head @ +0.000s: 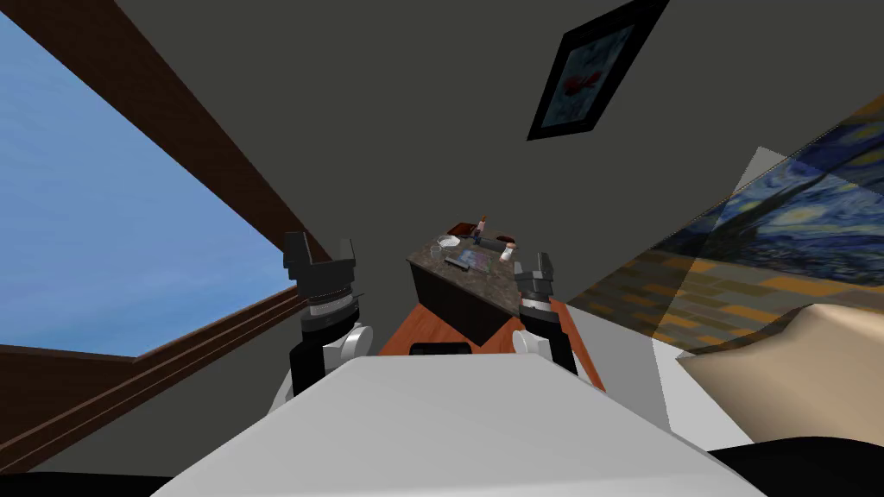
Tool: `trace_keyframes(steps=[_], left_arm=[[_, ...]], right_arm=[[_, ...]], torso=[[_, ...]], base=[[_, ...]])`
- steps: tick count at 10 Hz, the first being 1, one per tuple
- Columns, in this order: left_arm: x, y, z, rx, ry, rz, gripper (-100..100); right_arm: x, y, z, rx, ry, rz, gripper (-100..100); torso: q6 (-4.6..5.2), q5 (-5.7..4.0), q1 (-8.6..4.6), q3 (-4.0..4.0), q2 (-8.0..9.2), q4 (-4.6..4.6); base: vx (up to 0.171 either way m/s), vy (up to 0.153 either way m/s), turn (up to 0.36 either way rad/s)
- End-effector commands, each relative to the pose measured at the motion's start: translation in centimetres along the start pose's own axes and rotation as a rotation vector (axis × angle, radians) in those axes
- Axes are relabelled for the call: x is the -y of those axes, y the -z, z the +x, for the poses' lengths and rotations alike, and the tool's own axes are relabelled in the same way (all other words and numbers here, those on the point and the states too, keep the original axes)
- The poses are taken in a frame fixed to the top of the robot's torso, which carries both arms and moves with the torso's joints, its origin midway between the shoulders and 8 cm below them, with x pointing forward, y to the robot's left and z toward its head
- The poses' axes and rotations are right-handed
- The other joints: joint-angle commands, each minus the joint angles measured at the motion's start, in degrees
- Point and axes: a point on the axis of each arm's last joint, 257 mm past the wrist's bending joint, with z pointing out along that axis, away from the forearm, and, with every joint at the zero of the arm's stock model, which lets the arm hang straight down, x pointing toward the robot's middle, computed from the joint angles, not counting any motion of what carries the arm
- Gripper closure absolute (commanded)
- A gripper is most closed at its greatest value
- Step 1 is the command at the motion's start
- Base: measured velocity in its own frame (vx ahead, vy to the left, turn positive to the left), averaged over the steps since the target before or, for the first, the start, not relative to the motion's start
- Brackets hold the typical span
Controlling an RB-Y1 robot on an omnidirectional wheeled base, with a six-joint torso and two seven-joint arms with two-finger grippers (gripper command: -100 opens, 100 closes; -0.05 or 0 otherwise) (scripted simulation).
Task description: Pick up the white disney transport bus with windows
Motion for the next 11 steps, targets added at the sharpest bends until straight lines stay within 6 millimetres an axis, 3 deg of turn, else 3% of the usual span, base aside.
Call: trace_keyframes(steps=[1, 7, 11], left_arm=[[0.0, 0.0, 0.0, 0.000, 0.000, 0.000, 0], [0.0, 0.0, 0.0, 0.000, 0.000, 0.000, 0], [0.0, 0.0, 0.0, 0.000, 0.000, 0.000, 0]], right_arm=[[0.4, 0.5, -0.9, -0.012, 0.032, 0.028, -100], [2.5, 3.4, -4.4, -0.035, 0.135, 0.164, -100], [4.7, 6.9, -7.5, -0.078, 0.236, 0.324, -100]], torso=[[0.00, 0.00, 0.00, 0.00, 0.00, 0.00], [-0.02, -0.10, -0.41, 0.41, 0.70, 0.16], [-0.02, -0.08, -0.36, 0.39, 0.66, 0.15]], base=[[-0.070, -0.032, 0.173], [-0.160, -0.083, 0.197], [-0.157, -0.058, 0.318]])
